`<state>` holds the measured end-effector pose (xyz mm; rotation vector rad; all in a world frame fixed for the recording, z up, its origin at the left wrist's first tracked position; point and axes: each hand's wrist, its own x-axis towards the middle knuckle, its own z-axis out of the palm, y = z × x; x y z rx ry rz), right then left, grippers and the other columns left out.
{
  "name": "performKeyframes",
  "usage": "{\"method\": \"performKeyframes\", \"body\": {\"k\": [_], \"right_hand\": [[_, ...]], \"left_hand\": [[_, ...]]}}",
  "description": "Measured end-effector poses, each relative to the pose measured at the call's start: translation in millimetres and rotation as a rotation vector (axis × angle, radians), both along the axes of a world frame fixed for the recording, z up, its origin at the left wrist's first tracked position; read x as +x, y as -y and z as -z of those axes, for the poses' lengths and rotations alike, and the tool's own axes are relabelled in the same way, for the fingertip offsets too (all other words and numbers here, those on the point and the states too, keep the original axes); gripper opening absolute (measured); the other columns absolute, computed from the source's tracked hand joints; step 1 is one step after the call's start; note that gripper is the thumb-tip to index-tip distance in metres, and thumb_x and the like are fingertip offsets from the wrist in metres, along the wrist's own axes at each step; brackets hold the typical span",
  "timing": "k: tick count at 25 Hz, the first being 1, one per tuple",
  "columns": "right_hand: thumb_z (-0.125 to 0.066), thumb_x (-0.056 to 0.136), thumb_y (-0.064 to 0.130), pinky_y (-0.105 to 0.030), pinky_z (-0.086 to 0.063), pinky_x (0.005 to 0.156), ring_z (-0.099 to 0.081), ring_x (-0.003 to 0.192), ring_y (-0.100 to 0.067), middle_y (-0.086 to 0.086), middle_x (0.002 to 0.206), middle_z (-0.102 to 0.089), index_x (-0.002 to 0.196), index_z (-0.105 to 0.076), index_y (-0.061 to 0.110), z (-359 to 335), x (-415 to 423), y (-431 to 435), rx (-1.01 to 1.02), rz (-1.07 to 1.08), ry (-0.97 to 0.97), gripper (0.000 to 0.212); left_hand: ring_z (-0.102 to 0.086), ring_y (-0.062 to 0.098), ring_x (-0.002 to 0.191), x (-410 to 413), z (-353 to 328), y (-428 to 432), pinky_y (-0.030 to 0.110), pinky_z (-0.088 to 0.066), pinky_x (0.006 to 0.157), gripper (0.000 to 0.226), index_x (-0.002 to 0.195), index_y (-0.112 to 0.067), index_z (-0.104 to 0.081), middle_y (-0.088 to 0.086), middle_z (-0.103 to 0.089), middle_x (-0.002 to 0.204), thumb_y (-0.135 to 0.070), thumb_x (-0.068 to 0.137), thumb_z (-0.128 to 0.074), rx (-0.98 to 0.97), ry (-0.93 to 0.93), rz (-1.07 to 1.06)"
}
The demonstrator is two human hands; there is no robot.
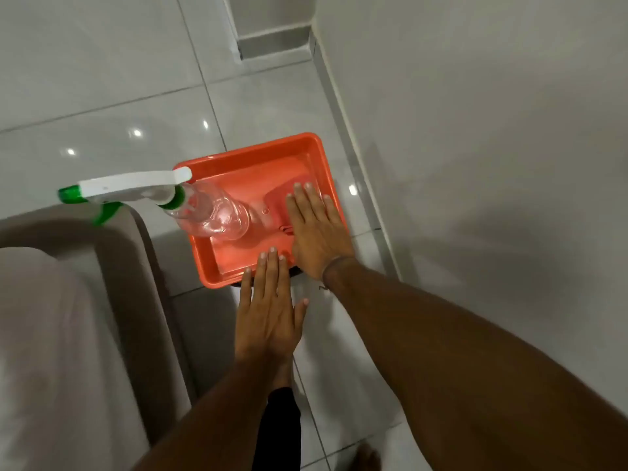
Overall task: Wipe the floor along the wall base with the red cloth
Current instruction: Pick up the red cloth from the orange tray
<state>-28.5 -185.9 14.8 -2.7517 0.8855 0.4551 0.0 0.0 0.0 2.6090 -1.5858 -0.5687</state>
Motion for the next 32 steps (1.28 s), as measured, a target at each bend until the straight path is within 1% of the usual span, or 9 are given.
{"method": "performKeyframes", "body": {"k": [5,8,13,16,21,26,28,30,32], "right_hand": [[-0.045,0.106,0.031,-0.052,0.002,0.13,0.013,0.16,-0.034,-0.013,0.174,0.01,0.164,0.009,0.012,34.8,28.6,32.1,0.092,-0.125,-0.152,0.082],[-0.039,0.11,0.038,-0.049,0.001,0.129,0.012,0.16,-0.032,-0.011,0.175,0.01,0.165,0.009,0.014,43.8,26.7,32.9,0.113,-0.12,-0.17,0.076],[-0.029,0.11,0.03,-0.049,-0.011,0.129,-0.001,0.161,-0.034,-0.014,0.175,-0.002,0.165,-0.001,0.011,53.2,27.8,37.1,0.061,-0.144,-0.125,0.064],[-0.033,0.111,0.027,-0.048,-0.014,0.129,-0.004,0.161,-0.031,-0.013,0.175,-0.007,0.165,-0.004,0.011,48.4,26.7,39.8,0.064,-0.14,-0.113,0.063],[-0.049,0.106,0.025,-0.048,-0.009,0.128,-0.016,0.159,-0.034,-0.016,0.171,-0.022,0.164,-0.017,0.008,13.0,-6.4,23.6,0.003,-0.158,0.106,0.068],[-0.03,0.099,0.016,-0.054,-0.021,0.128,-0.019,0.158,-0.038,-0.02,0.17,-0.023,0.163,-0.022,0.008,-36.2,-113.2,-28.3,0.028,-0.1,0.297,0.065],[-0.047,0.095,0.01,-0.054,-0.022,0.127,-0.018,0.158,-0.039,-0.018,0.17,-0.022,0.164,-0.02,0.01,-34.8,-170.0,-63.6,0.02,-0.054,0.306,0.074],[-0.072,0.085,0.006,-0.052,-0.02,0.125,-0.022,0.156,-0.039,-0.017,0.17,-0.025,0.164,-0.017,0.014,-19.6,-226.6,-102.4,0.023,-0.031,0.249,0.097],[-0.082,0.078,0.007,-0.052,-0.023,0.123,-0.026,0.155,-0.041,-0.017,0.169,-0.028,0.163,-0.016,0.015,4.9,-284.6,-135.1,0.068,-0.042,0.178,0.108]], "left_hand": [[-0.012,0.034,0.171,3.0,23.2,-4.8,0.058,-0.02,0.136,0.083,0.173,-0.003,-0.017,0.019,-0.014,0.184,-0.051,0.109,-0.04,0.016,-0.02,-0.024],[-0.006,0.032,0.172,1.8,26.3,-4.5,0.058,-0.019,0.137,0.083,0.174,-0.004,-0.012,0.017,-0.008,0.185,-0.05,0.11,-0.036,0.007,-0.016,-0.02],[0.0,0.029,0.172,-6.5,33.8,-5.2,0.056,-0.012,0.139,0.085,0.175,-0.007,-0.004,0.014,0.0,0.186,-0.051,0.111,-0.039,0.011,0.008,-0.058],[-0.003,0.03,0.172,-4.4,33.6,-5.2,0.056,-0.014,0.138,0.084,0.175,-0.006,-0.007,0.016,-0.003,0.186,-0.052,0.111,-0.038,0.013,0.027,-0.046],[-0.01,0.034,0.171,-14.4,12.5,-10.7,0.055,-0.012,0.138,0.083,0.173,-0.001,-0.016,0.021,-0.011,0.184,-0.053,0.11,-0.032,0.009,0.066,-0.008],[-0.01,0.035,0.17,-85.3,-13.6,-40.7,0.055,-0.011,0.137,0.084,0.172,-0.001,-0.017,0.022,-0.011,0.183,-0.056,0.11,-0.034,-0.001,0.049,-0.02],[-0.01,0.036,0.17,-121.5,-14.3,-65.1,0.055,-0.012,0.136,0.085,0.172,-0.001,-0.016,0.022,-0.009,0.183,-0.057,0.11,-0.034,0.004,0.045,-0.031],[-0.009,0.036,0.17,-159.9,-7.3,-91.4,0.055,-0.012,0.136,0.086,0.173,-0.002,-0.013,0.022,-0.007,0.183,-0.058,0.111,-0.032,0.028,0.051,-0.049],[-0.011,0.038,0.17,-198.8,9.5,-116.0,0.055,-0.013,0.136,0.086,0.172,-0.001,-0.015,0.023,-0.009,0.183,-0.059,0.11,-0.031,0.053,0.055,-0.047]]}}
